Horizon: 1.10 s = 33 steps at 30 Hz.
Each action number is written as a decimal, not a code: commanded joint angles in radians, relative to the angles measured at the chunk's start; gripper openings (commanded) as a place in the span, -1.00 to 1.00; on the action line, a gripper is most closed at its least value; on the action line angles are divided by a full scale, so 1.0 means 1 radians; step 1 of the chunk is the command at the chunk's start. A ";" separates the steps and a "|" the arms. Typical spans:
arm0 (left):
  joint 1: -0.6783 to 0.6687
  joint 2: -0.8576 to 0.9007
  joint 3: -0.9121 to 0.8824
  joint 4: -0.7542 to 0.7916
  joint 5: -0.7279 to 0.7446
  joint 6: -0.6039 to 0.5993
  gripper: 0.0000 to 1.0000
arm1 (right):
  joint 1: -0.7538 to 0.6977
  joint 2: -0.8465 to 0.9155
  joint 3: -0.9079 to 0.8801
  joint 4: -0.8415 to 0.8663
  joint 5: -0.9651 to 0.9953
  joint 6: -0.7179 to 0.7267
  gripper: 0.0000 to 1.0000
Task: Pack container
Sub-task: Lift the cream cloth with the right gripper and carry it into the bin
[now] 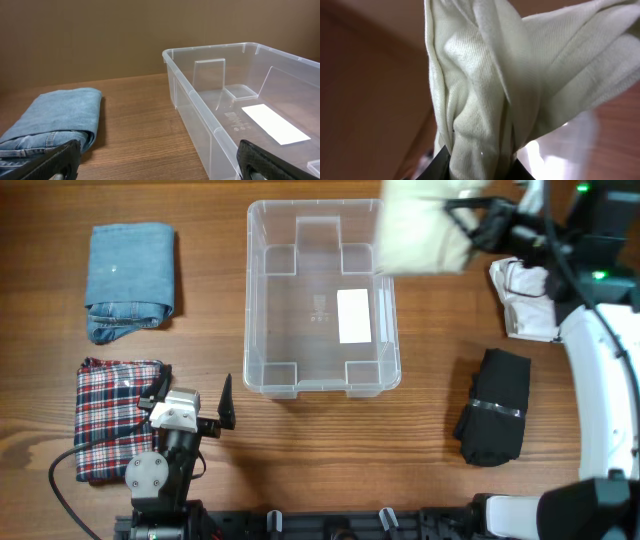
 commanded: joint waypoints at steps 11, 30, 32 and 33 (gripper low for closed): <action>0.008 -0.011 -0.004 -0.006 -0.006 0.011 1.00 | 0.454 0.175 0.017 0.081 0.446 0.274 -0.91; 0.008 -0.011 -0.004 -0.006 -0.006 0.011 1.00 | 0.472 0.483 0.017 0.216 0.479 0.335 -0.91; 0.008 -0.011 -0.004 -0.006 -0.006 0.011 1.00 | 0.473 0.494 0.017 0.218 0.480 0.332 -0.91; 0.008 -0.011 -0.004 -0.006 -0.006 0.011 1.00 | 0.473 0.496 0.017 0.224 0.479 0.327 -0.92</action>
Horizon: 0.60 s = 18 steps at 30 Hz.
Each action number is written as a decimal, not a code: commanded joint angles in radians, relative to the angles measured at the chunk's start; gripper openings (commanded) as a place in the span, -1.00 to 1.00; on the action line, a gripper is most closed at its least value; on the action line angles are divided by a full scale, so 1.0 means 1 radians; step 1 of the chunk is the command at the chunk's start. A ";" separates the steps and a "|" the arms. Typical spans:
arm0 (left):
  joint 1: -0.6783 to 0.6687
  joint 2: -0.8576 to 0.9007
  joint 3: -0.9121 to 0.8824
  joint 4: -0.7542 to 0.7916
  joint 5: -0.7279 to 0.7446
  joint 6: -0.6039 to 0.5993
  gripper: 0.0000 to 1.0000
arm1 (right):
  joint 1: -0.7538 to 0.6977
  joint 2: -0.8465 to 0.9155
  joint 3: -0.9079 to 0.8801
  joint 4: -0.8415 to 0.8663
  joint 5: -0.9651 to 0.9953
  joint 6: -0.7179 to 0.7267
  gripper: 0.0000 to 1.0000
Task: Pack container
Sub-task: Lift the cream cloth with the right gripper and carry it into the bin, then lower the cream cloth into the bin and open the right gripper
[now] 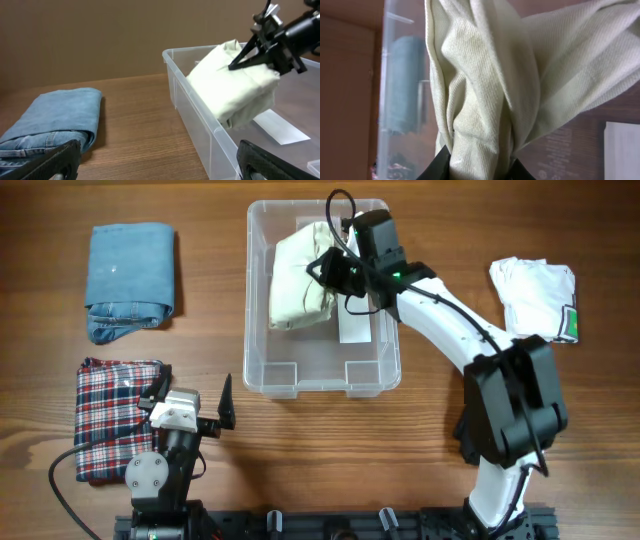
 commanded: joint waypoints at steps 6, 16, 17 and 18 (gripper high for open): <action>0.008 -0.011 -0.004 -0.006 -0.006 0.011 0.99 | 0.011 0.018 0.017 0.064 0.000 0.010 -0.91; 0.008 -0.011 -0.004 -0.006 -0.006 0.011 0.99 | 0.042 0.029 0.017 0.092 0.059 -0.028 -0.82; 0.008 -0.011 -0.004 -0.006 -0.006 0.011 0.99 | 0.042 0.029 0.017 0.093 0.063 -0.040 -0.70; 0.008 -0.011 -0.004 -0.006 -0.006 0.011 1.00 | 0.042 0.029 0.017 0.096 0.063 -0.045 -0.61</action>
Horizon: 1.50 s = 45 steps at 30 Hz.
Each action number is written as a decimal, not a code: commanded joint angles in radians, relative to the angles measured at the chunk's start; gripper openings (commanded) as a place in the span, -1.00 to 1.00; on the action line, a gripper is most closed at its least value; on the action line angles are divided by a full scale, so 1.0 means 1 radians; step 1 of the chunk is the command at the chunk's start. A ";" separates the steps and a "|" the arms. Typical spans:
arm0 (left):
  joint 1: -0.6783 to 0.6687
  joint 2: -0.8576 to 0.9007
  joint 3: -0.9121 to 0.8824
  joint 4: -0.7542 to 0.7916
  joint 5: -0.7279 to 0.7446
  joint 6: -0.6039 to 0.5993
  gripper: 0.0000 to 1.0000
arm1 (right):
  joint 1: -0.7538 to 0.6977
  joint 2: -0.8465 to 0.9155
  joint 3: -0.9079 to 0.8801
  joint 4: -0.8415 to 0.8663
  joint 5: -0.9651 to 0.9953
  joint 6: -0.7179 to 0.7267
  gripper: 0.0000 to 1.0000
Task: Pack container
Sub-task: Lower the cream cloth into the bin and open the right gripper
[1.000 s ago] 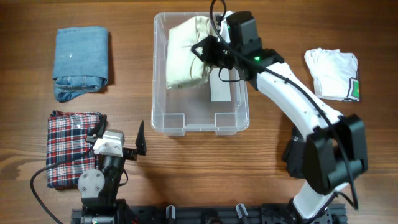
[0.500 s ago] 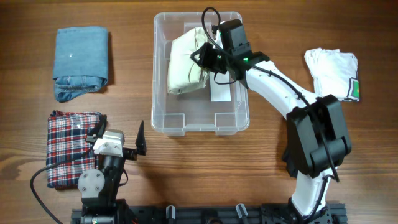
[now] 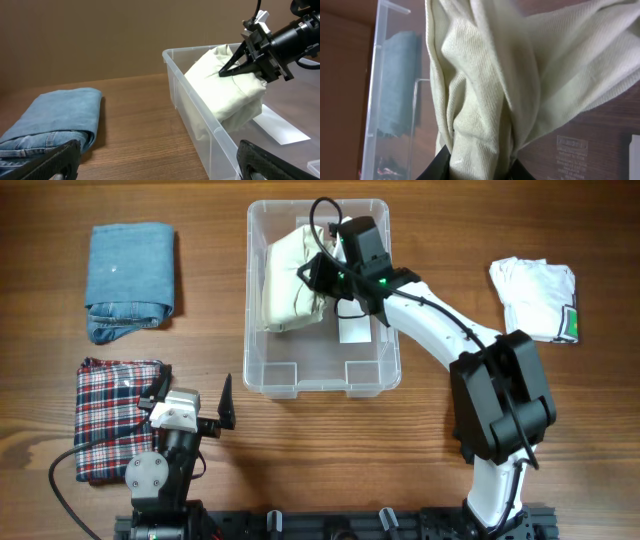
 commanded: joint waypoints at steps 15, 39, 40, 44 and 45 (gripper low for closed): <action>0.008 -0.011 -0.004 -0.006 -0.006 0.011 1.00 | -0.013 -0.014 0.027 0.056 0.065 -0.140 0.44; 0.008 -0.011 -0.004 -0.006 -0.006 0.011 1.00 | -0.009 0.027 0.330 -0.601 0.418 -0.422 -0.91; 0.008 -0.011 -0.004 -0.006 -0.006 0.011 1.00 | -0.009 0.035 0.330 -0.605 0.418 -0.423 -0.91; 0.008 -0.011 -0.004 -0.006 -0.006 0.011 1.00 | -0.006 0.076 0.330 -0.609 0.430 -0.422 -0.91; 0.008 -0.011 -0.004 -0.006 -0.006 0.011 0.99 | -0.006 0.082 0.330 -0.610 0.433 -0.422 -0.91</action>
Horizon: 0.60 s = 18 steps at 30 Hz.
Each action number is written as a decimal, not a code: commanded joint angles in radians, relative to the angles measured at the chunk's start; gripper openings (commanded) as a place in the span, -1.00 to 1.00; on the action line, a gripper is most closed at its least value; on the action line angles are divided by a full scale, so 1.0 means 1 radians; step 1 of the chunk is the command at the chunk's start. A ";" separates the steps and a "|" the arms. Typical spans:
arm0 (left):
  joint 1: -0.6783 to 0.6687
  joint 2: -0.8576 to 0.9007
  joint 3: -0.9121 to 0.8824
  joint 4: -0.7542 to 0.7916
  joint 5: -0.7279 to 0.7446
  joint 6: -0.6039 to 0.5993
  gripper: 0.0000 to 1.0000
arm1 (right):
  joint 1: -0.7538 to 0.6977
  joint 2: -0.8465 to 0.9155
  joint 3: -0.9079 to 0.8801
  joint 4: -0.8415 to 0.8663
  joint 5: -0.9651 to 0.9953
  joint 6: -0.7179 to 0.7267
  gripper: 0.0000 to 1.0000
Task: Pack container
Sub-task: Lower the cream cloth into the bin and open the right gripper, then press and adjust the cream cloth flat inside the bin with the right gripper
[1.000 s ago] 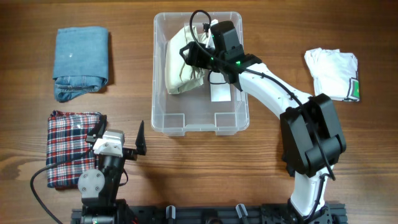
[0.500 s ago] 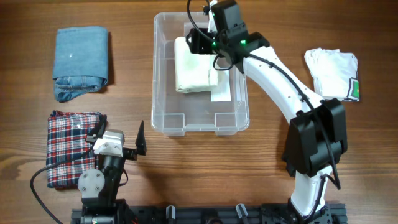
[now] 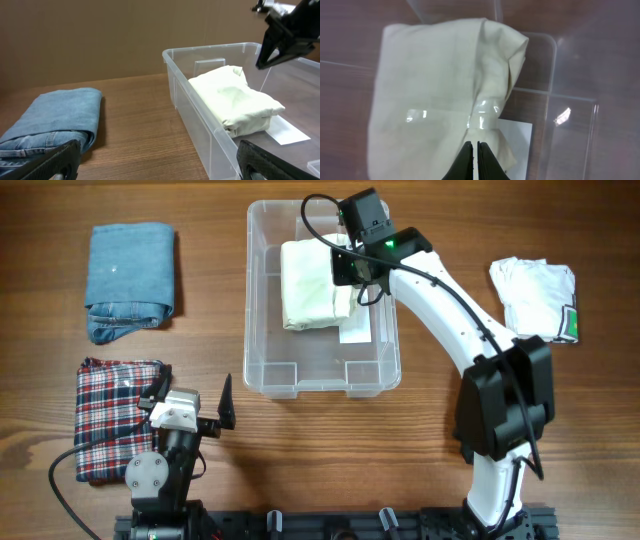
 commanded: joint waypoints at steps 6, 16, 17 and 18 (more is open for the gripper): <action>0.008 -0.011 -0.004 -0.006 -0.006 0.011 1.00 | 0.006 0.101 0.019 -0.015 0.076 -0.012 -0.92; 0.008 -0.011 -0.004 -0.006 -0.006 0.011 0.99 | 0.031 0.153 0.019 -0.025 0.092 -0.013 -0.91; 0.008 -0.011 -0.004 -0.006 -0.006 0.011 0.99 | 0.040 0.157 0.019 -0.024 0.092 -0.013 -0.91; 0.008 -0.011 -0.004 -0.006 -0.006 0.011 1.00 | 0.050 0.159 0.019 -0.021 0.092 -0.013 -0.91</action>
